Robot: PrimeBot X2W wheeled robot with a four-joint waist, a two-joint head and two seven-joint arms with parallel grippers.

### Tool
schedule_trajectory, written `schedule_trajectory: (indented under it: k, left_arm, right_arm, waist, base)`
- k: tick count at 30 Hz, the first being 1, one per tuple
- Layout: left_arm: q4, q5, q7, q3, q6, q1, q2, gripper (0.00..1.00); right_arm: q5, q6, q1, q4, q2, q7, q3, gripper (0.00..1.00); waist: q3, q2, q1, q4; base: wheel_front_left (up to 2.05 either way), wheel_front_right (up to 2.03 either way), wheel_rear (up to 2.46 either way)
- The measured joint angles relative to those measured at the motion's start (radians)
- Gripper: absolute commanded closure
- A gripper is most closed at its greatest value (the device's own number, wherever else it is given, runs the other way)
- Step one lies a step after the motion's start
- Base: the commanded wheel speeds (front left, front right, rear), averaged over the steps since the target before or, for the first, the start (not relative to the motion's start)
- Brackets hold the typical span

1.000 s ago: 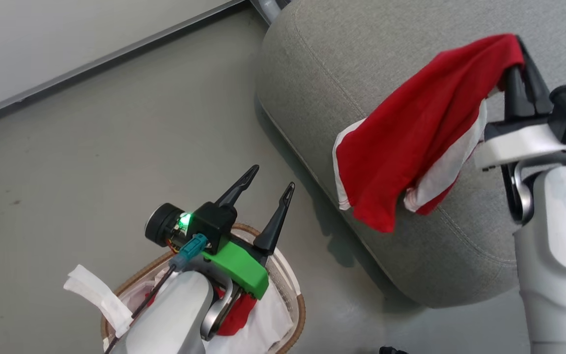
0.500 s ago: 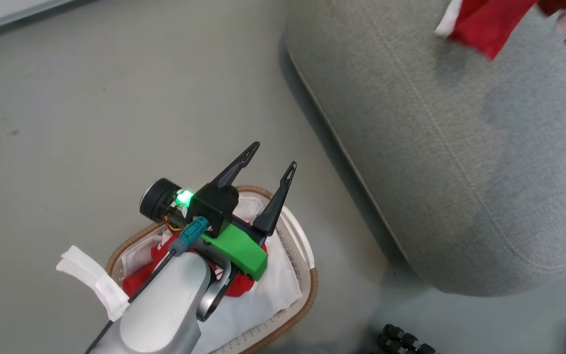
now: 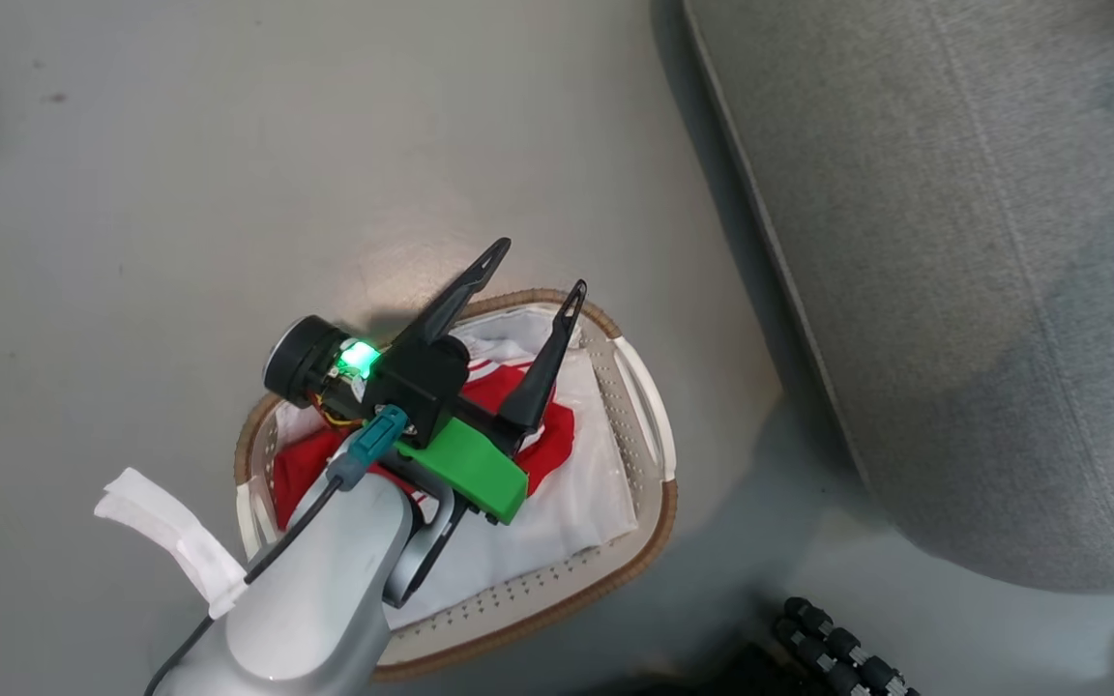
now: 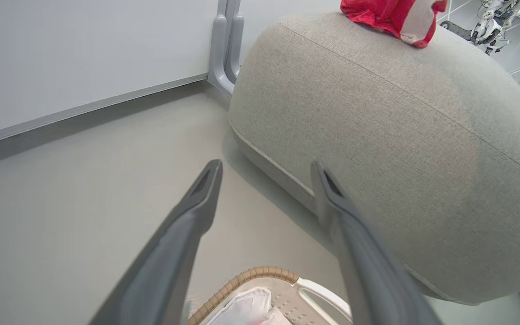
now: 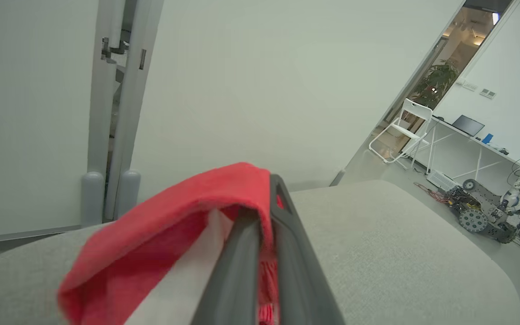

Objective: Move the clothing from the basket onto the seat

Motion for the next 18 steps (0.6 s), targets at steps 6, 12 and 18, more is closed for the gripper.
schedule_trajectory:
  k: [6,12,18]
  left_arm:
    - [0.001,0.000,0.000,0.003,0.007,0.000,0.011,0.00]
    - [0.013,-0.002,0.000,-0.007,0.007,0.000,0.015,0.00]
    - [0.023,-0.011,-0.011,-0.009,0.007,0.000,0.009,0.00]
  right_arm:
    - [-0.025,0.000,0.082,0.040,0.072,0.000,-0.031,1.00]
    - [-0.039,0.000,0.143,0.017,0.115,0.000,-0.030,0.60]
    - [-0.045,0.000,0.197,-0.012,0.151,0.000,-0.003,0.00]
  waist:
    - [0.046,0.0000,0.0000,0.017]
    - [0.044,0.0000,0.0000,0.007]
    - [0.017,0.0000,-0.0001,-0.006]
  base:
    - [0.00,0.00,0.00]
    - [0.00,0.00,0.00]
    - [0.00,0.00,0.00]
